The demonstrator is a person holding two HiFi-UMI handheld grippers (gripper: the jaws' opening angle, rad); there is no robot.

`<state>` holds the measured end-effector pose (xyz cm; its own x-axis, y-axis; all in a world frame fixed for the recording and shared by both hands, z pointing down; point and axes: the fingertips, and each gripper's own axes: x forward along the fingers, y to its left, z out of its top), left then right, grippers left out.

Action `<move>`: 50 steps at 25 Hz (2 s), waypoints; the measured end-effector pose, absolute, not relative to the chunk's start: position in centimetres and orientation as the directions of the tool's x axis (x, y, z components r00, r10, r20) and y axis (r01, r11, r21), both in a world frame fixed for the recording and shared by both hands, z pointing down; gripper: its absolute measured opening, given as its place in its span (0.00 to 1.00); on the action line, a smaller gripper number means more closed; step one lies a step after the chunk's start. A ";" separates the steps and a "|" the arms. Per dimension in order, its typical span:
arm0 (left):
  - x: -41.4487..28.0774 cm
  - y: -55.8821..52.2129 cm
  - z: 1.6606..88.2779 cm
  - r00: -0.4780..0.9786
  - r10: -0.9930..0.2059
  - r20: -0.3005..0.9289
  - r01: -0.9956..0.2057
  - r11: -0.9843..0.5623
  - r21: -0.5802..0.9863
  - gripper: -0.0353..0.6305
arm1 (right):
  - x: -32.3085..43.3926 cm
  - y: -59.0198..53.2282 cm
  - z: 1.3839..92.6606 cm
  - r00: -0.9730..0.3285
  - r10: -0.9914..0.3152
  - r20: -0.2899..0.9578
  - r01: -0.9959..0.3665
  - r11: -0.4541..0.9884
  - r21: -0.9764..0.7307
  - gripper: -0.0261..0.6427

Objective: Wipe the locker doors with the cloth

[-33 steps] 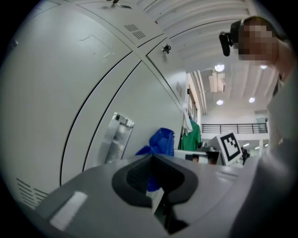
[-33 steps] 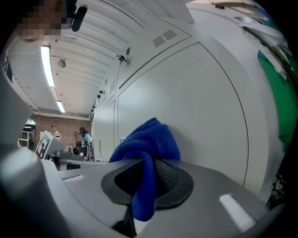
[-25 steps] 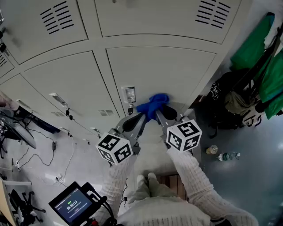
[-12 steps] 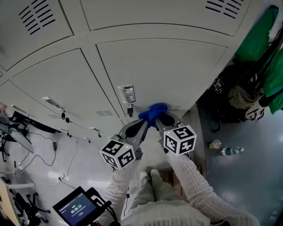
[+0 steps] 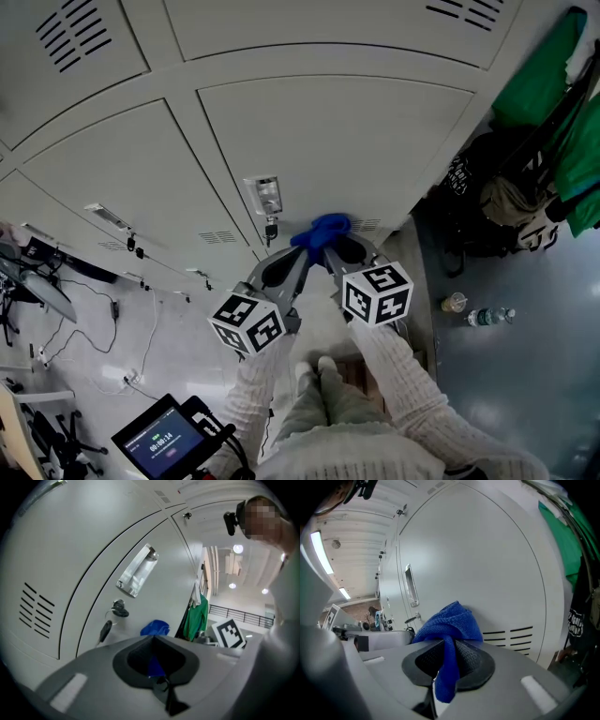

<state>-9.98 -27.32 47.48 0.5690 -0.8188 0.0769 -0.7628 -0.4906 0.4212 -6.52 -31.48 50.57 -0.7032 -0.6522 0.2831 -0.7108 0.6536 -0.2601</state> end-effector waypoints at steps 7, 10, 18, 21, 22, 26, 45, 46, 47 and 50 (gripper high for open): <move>-8.9 -27.4 42.4 0.583 -0.813 -0.008 -0.756 -0.546 0.362 0.06 | -4.4 -30.7 43.8 -0.709 -0.686 0.164 -0.705 0.680 -0.203 0.11; -8.2 -27.4 39.5 0.595 -0.803 -0.045 -0.753 -0.576 0.318 0.06 | -3.0 -30.3 40.1 -0.700 -0.707 0.100 -0.712 0.682 -0.166 0.11; -5.8 -28.0 29.7 0.645 -0.747 -0.162 -0.735 -0.664 0.138 0.06 | 0.7 -30.1 29.8 -0.652 -0.754 -0.082 -0.753 0.656 -0.048 0.11; -4.9 -28.2 26.5 0.666 -0.719 -0.198 -0.722 -0.688 0.074 0.06 | 1.9 -30.2 26.5 -0.637 -0.758 -0.144 -0.764 0.645 -0.020 0.11; -4.6 -28.3 25.5 0.674 -0.708 -0.210 -0.715 -0.697 0.053 0.06 | 2.2 -30.3 25.4 -0.631 -0.758 -0.167 -0.768 0.641 -0.009 0.11; -3.3 -29.1 22.3 0.707 -0.665 -0.240 -0.688 -0.726 -0.014 0.06 | 3.4 -31.2 21.7 -0.601 -0.762 -0.242 -0.789 0.614 0.028 0.11; -2.3 -30.9 21.8 0.740 -0.634 -0.224 -0.652 -0.758 -0.008 0.06 | 3.7 -33.2 20.7 -0.596 -0.752 -0.280 -0.787 0.616 0.021 0.11; -2.4 -30.9 22.2 0.740 -0.636 -0.220 -0.652 -0.758 0.000 0.06 | 3.7 -33.2 21.1 -0.596 -0.753 -0.277 -0.787 0.617 0.017 0.11; -2.5 -31.0 22.7 0.738 -0.640 -0.215 -0.654 -0.757 0.008 0.06 | 3.7 -33.2 21.5 -0.596 -0.755 -0.271 -0.787 0.617 0.013 0.11; -2.7 -31.0 24.2 0.733 -0.651 -0.197 -0.659 -0.752 0.036 0.06 | 3.6 -33.2 23.4 -0.595 -0.766 -0.242 -0.789 0.614 -0.004 0.11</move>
<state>-2.71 -31.03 24.18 0.7325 -0.6515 -0.1974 -0.6586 -0.7516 0.0362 3.61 -33.19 23.37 -0.5953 -0.7662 -0.2421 -0.7890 0.6144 -0.0044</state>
